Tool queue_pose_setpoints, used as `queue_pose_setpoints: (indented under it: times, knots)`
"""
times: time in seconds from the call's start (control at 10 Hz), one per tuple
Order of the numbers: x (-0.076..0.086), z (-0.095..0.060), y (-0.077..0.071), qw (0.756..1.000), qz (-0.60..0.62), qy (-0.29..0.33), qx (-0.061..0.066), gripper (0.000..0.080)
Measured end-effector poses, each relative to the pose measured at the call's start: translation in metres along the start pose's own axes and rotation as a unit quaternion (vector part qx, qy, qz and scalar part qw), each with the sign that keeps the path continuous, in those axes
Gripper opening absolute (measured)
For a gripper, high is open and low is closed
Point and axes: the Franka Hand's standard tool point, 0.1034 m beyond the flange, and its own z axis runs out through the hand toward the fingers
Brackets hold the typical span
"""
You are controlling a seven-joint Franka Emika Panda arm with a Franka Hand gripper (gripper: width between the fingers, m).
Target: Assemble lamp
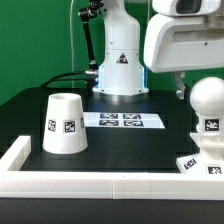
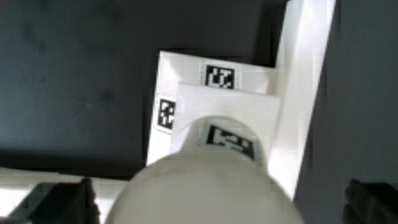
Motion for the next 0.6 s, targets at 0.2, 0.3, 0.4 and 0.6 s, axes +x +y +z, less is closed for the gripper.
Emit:
queue_pose_setpoints:
  times: [0.2, 0.3, 0.4, 0.6]
  knots:
    - [0.0004, 0.0016, 0.0038, 1.0, 0.004, -0.001, 0.0, 0.0699]
    - [0.0007, 0.0016, 0.004, 1.0, 0.005, -0.001, 0.0, 0.0699]
    - [0.0019, 0.0023, 0.0047, 1.0, 0.005, -0.001, 0.0, 0.0699]
    - [0.0086, 0.001, 0.0028, 1.0, 0.013, 0.004, -0.001, 0.0699]
